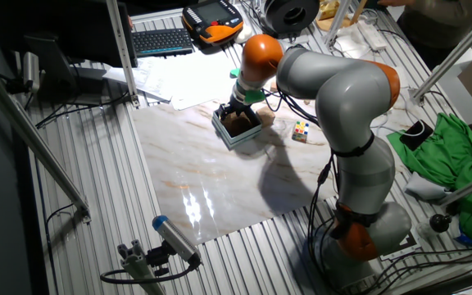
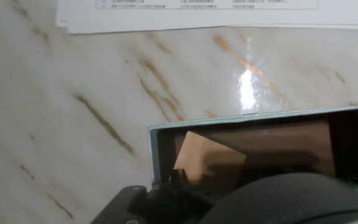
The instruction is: Take everything out of the gift box
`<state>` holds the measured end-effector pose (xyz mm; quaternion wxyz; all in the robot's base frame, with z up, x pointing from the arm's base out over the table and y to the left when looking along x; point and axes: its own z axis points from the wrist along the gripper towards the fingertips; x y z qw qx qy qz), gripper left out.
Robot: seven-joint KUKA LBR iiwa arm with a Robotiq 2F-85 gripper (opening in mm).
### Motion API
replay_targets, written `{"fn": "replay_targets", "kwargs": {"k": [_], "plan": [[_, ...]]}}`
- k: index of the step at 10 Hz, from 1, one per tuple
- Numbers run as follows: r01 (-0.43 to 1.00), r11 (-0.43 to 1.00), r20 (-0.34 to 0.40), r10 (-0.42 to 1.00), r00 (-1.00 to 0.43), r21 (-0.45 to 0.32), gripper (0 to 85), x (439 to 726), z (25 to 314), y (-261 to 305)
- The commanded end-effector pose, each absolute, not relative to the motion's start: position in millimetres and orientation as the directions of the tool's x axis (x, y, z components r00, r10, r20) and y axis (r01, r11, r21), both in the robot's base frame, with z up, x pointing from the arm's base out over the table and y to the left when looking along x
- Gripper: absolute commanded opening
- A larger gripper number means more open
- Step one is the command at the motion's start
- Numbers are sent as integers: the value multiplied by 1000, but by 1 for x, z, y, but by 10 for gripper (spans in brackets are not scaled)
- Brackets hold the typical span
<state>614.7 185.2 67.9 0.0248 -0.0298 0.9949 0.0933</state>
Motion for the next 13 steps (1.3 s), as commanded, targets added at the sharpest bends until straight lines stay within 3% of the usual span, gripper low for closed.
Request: {"fn": "replay_targets", "kwargs": {"k": [1,5,6,13], "plan": [[-25,982,-56,-15,-998,188,510,615,66,186],[8,982,-51,18,-999,190,510,613,67,189],[27,981,-49,37,-998,192,680,612,68,189],[75,978,-68,90,-994,192,680,612,60,192]]}}
